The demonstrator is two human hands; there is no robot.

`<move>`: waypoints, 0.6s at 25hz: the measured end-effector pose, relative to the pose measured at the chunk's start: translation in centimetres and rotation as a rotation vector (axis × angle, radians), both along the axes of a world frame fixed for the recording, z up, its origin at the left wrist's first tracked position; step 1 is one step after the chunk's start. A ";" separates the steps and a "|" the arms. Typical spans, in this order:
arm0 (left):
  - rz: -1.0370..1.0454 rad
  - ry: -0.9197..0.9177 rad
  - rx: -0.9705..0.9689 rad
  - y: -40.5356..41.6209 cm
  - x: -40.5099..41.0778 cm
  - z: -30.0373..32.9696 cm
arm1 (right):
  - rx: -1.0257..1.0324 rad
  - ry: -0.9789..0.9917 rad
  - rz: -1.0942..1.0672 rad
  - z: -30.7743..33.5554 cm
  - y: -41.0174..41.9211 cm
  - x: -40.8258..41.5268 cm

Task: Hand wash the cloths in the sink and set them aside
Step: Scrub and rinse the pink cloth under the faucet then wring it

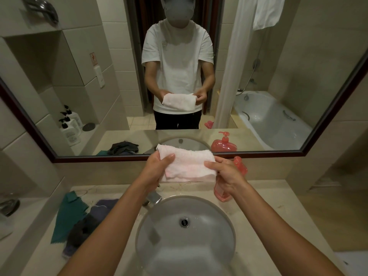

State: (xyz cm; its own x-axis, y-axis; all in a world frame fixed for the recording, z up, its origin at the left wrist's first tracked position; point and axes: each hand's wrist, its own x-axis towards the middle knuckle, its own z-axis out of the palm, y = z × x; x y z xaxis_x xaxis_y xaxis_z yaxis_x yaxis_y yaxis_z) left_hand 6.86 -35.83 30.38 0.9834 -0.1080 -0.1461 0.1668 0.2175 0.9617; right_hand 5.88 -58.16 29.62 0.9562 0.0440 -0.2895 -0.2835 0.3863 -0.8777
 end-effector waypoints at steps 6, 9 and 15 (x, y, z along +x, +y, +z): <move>0.094 -0.060 0.024 -1.5 -0.2 -0.7 | -0.122 -0.193 -0.075 -1.7 1.6 -0.1; 0.125 -0.061 0.117 -1.3 -0.1 -1.1 | -0.354 -0.357 -0.125 -2.6 0.8 -0.2; -0.033 -0.023 -0.083 -1.0 -0.7 0.4 | 0.096 0.069 0.100 -0.5 0.6 0.2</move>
